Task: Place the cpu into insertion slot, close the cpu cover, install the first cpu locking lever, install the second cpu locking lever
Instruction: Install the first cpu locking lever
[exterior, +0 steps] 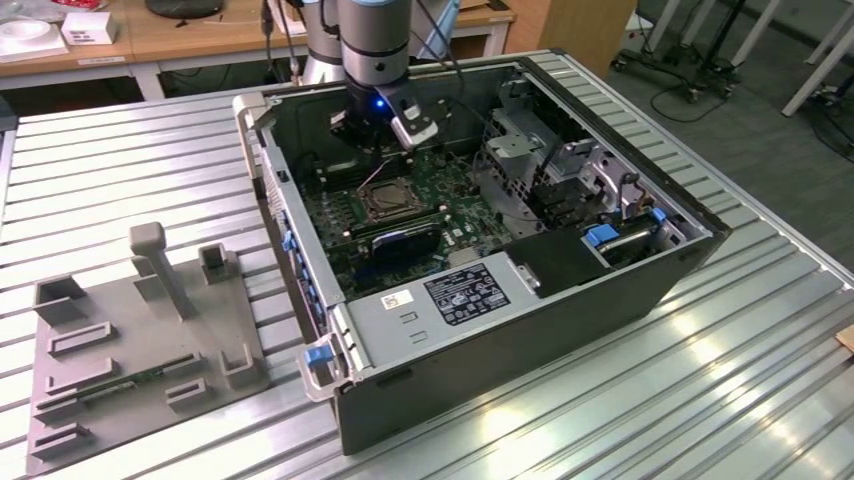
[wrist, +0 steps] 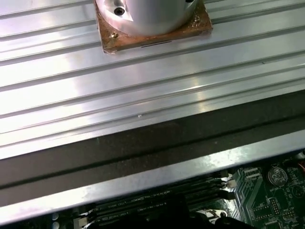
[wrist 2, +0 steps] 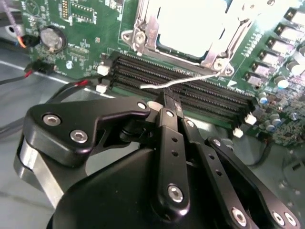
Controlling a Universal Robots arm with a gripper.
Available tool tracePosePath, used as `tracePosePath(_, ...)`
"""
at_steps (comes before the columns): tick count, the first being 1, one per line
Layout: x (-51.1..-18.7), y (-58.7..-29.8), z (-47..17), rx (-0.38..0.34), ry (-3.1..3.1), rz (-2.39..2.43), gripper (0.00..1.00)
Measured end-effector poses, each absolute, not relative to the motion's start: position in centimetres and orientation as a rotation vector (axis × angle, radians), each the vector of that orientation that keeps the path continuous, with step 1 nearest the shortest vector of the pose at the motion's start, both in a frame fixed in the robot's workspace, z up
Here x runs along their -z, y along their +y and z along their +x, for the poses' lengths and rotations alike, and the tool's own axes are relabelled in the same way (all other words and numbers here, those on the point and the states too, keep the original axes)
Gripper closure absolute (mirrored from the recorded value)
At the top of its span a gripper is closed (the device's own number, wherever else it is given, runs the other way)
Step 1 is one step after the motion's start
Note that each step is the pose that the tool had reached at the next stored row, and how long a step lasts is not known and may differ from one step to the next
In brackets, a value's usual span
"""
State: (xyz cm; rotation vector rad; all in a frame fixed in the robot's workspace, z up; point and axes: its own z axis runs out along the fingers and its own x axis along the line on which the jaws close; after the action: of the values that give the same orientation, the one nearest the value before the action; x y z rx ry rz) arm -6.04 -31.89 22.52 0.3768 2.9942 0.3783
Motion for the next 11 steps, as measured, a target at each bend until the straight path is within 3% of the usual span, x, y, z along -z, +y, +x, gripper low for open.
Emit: tracePosePath(11,-23.29,-32.43,-6.26,-0.385,2.985,0.374,0.89)
